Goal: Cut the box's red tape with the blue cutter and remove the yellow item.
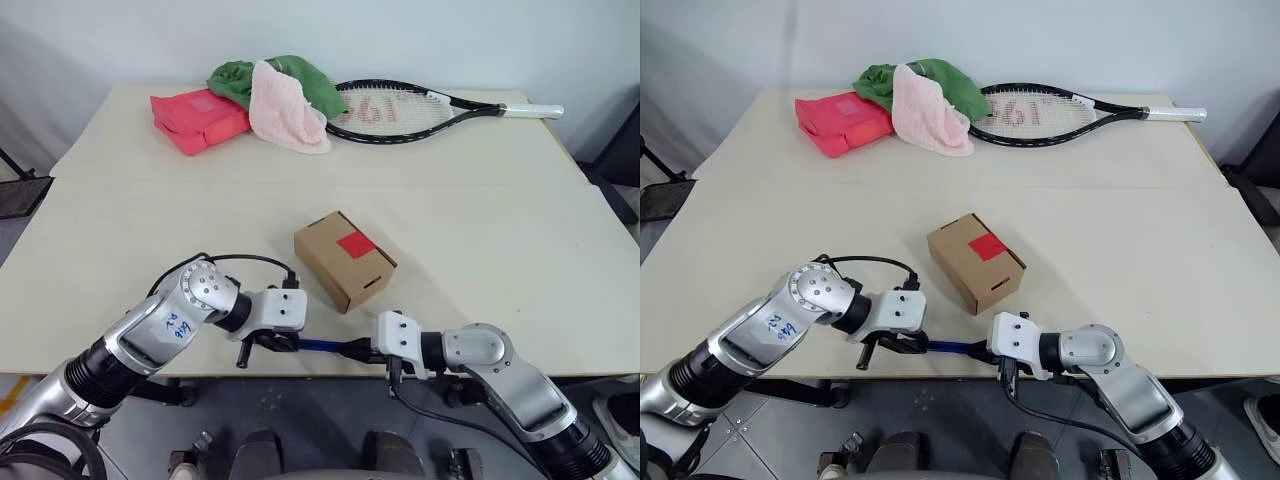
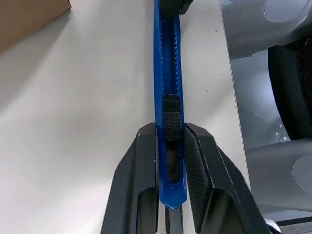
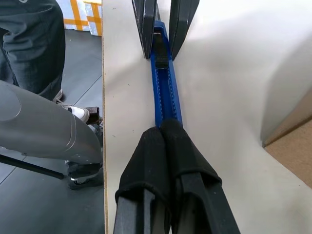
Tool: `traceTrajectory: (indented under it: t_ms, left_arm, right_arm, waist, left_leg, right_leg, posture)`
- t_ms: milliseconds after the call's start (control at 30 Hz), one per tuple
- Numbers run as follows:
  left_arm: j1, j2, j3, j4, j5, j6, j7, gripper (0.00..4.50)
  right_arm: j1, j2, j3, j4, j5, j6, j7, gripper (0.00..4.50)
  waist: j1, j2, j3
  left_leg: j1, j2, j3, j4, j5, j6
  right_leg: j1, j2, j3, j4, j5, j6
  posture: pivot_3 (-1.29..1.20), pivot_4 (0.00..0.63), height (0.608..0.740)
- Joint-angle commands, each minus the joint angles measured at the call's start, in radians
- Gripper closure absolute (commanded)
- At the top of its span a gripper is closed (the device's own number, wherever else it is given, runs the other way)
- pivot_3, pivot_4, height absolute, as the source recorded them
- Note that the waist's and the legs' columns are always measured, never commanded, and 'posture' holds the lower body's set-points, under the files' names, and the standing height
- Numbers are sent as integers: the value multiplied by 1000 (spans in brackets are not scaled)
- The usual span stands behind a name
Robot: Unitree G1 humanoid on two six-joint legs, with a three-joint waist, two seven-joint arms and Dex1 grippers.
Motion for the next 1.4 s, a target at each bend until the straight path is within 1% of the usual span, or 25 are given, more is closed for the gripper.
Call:
traceTrajectory:
  t_ms: [33,167,300,500,667,767,933,1100,1200,1267,1367,1400]
  left_arm:
    - [30,41,11,-16,12,6,-21,4088]
    - [47,47,19,-20,14,-2,-18,4088]
    - [50,25,16,-24,18,-3,-5,4088]
    - [51,9,12,-37,18,9,0,4088]
    - [62,20,23,-55,14,22,-2,4088]
    - [66,15,37,-63,8,33,6,4088]
    - [81,3,59,-59,-2,10,16,4088]
    - [87,-15,71,-37,5,-34,25,4088]
    - [102,-40,96,-25,-14,-93,28,4088]
    - [118,-63,122,-13,-36,-143,28,4088]
    - [139,-90,160,13,-57,-251,24,4088]
    - [148,-100,185,27,-75,-294,19,4088]
  right_arm:
    - [8,-17,-14,14,-15,20,-13,4431]
    - [13,-17,-14,8,-13,24,-13,4431]
    - [24,-16,-17,-5,-6,30,-16,4431]
    - [26,-16,-52,-37,54,51,-5,4431]
    - [50,-38,-136,-82,144,82,13,4431]
    - [100,-73,-245,-141,247,116,35,4431]
    - [208,-140,-392,-183,332,118,64,4431]
    - [267,-158,-438,-223,375,135,55,4431]
    - [269,-145,-460,-245,430,187,19,4431]
    - [269,-139,-494,-260,504,254,-15,4431]
    - [288,-152,-550,-286,618,351,-49,3822]
    - [300,-161,-586,-301,675,389,-62,3506]
  waist:
    - [0,0,0]
    - [-1,0,0]
    - [0,0,0]
    - [2,0,0]
    - [3,0,0]
    - [4,1,1]
    - [5,1,1]
    - [5,1,1]
    - [6,1,1]
    - [8,1,1]
    - [11,1,1]
    - [12,1,1]
  left_leg:
    - [0,0,0,0,0,0]
    - [0,0,0,0,0,0]
    - [0,0,0,0,0,0]
    - [0,0,0,0,0,0]
    - [0,0,0,1,0,0]
    - [0,0,0,0,-1,0]
    - [-1,0,0,0,-1,0]
    - [-1,0,0,1,-1,0]
    - [-1,0,0,1,-1,0]
    - [-1,0,0,2,-1,0]
    - [-2,0,0,2,-1,0]
    - [-2,0,0,2,-1,0]
  right_leg:
    - [0,0,0,0,0,0]
    - [0,0,0,0,0,0]
    - [0,0,0,0,0,0]
    - [0,0,0,0,0,0]
    - [0,0,0,0,0,0]
    - [0,0,0,-1,0,0]
    - [0,0,0,-1,0,0]
    - [0,0,0,-1,0,0]
    - [0,0,0,-1,0,0]
    - [0,0,0,-1,0,0]
    - [0,0,0,-1,0,0]
    - [0,0,0,-1,0,0]
  posture:
    - [0,150,740]
    - [0,150,740]
    - [0,150,740]
    - [0,150,740]
    - [0,150,740]
    - [0,150,740]
    - [0,150,740]
    - [0,150,740]
    - [0,150,740]
    - [0,150,740]
    - [0,150,740]
    - [0,150,740]
